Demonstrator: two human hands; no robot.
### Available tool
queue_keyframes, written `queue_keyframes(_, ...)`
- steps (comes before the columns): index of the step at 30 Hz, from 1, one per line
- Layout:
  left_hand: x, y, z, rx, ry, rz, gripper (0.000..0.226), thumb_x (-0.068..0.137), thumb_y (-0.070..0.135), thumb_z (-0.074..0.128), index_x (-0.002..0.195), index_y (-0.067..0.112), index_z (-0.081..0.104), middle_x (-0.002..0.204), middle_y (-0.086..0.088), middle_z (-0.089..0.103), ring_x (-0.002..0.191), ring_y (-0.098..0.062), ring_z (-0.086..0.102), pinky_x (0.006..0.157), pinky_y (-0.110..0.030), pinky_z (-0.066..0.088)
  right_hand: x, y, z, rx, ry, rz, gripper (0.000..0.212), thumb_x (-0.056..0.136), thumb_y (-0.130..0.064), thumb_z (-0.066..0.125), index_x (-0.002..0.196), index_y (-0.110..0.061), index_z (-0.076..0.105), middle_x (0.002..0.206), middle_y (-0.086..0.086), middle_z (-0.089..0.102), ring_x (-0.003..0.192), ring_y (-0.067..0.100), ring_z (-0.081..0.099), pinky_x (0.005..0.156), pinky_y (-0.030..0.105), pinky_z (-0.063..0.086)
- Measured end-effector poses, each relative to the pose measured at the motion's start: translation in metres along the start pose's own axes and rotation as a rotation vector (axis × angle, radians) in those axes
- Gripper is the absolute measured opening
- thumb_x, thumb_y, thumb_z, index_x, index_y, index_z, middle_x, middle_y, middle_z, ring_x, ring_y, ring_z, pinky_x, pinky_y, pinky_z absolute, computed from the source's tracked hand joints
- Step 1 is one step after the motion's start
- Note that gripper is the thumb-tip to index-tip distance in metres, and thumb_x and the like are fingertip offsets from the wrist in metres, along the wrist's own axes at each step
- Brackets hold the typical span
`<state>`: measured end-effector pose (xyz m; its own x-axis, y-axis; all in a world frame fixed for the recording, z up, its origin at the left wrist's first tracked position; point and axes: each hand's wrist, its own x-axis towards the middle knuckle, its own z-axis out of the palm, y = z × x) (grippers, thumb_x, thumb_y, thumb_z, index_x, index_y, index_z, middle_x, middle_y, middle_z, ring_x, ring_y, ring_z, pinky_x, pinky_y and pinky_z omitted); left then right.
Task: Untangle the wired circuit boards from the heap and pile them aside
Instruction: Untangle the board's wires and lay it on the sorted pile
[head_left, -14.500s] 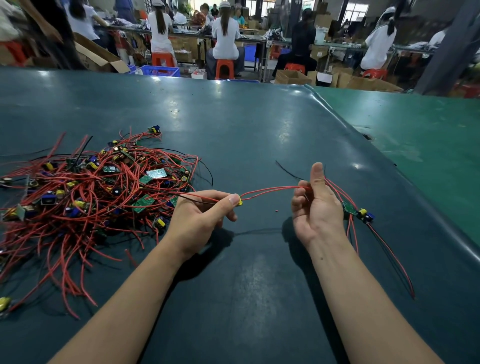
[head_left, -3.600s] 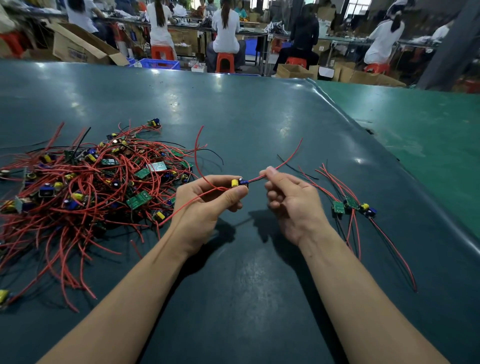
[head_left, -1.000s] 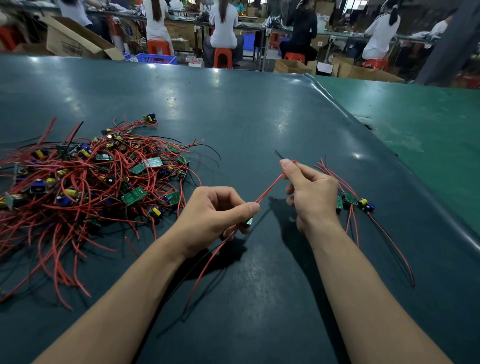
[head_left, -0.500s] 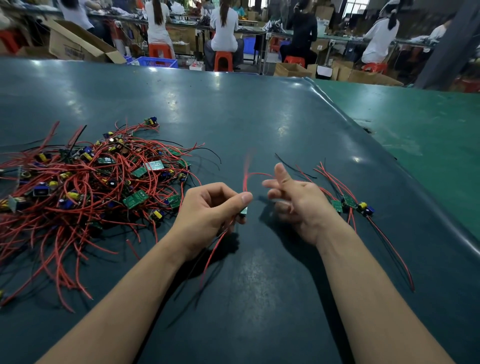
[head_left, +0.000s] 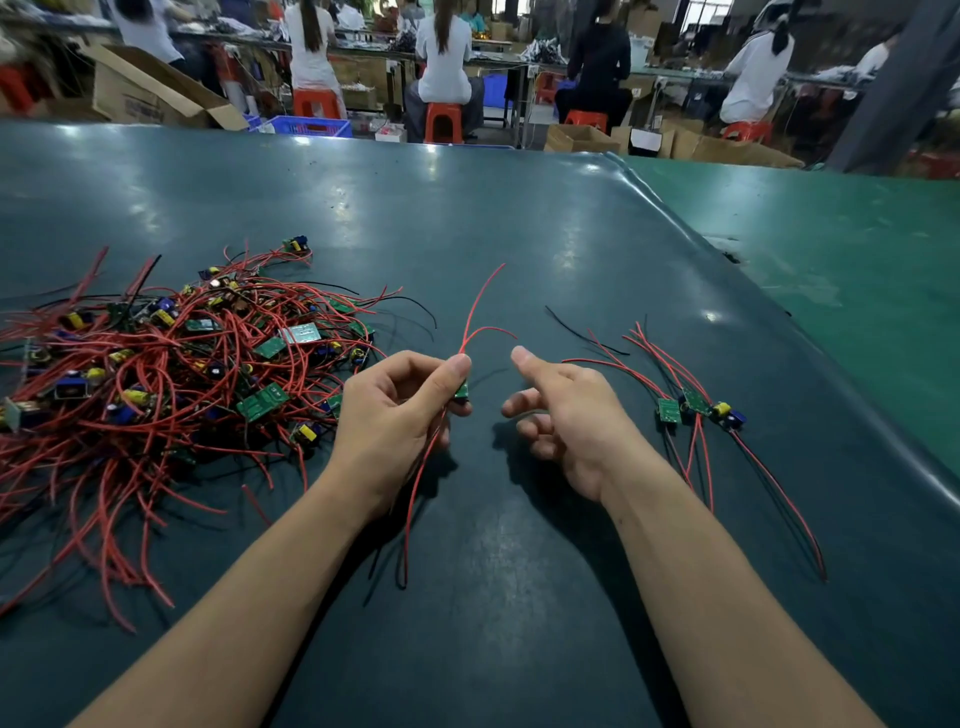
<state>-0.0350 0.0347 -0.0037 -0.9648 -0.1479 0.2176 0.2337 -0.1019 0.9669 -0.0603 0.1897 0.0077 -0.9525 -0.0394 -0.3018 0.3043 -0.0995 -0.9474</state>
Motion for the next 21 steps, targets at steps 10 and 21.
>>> queue_keyframes(10, -0.006, 0.004, -0.001, 0.084, -0.283, -0.046, 0.025, 0.082, 0.018, 0.07, 0.072, -0.003, 0.063, 0.051, -0.002, 0.063, 0.042, -0.012, 0.05, 0.043, -0.015, 0.036, -0.003, 0.0, -0.002, 0.026, -0.084, -0.176, 0.022, 0.097, -0.023, 0.06, 0.086, -0.009, 0.072, 0.048, -0.006, 0.031, 0.035, 0.005, 0.021, 0.034, 0.013, 0.017)
queue_keyframes(21, -0.002, 0.004, -0.007, -0.226, -0.281, -0.156, 0.022, 0.08, 0.024, 0.072, 0.061, 0.015, 0.068, 0.054, -0.001, 0.054, 0.037, -0.008, 0.041, 0.04, -0.015, 0.031, 0.008, -0.009, -0.013, 0.404, 0.335, -0.316, 0.038, 0.104, -0.033, 0.043, 0.08, -0.011, 0.06, 0.05, -0.003, 0.044, 0.031, 0.007, 0.03, 0.035, 0.012, 0.02)
